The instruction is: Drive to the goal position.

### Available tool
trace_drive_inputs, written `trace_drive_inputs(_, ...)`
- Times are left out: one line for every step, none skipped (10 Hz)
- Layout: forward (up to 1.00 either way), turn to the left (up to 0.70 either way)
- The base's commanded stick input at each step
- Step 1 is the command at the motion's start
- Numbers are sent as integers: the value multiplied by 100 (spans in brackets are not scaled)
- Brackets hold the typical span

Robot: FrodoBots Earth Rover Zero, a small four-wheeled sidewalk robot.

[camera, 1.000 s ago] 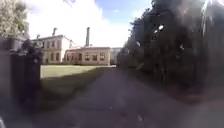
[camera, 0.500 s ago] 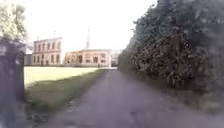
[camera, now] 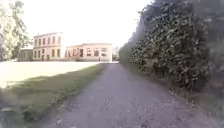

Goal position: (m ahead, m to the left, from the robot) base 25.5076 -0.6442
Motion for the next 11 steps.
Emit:
trace_drive_inputs(85, 0)
trace_drive_inputs(85, 0)
trace_drive_inputs(85, -7)
trace_drive_inputs(85, -26)
trace_drive_inputs(85, -34)
trace_drive_inputs(85, -34)
trace_drive_inputs(85, -14)
trace_drive_inputs(85, 0)
trace_drive_inputs(85, 0)
trace_drive_inputs(85, 0)
trace_drive_inputs(85, 0)
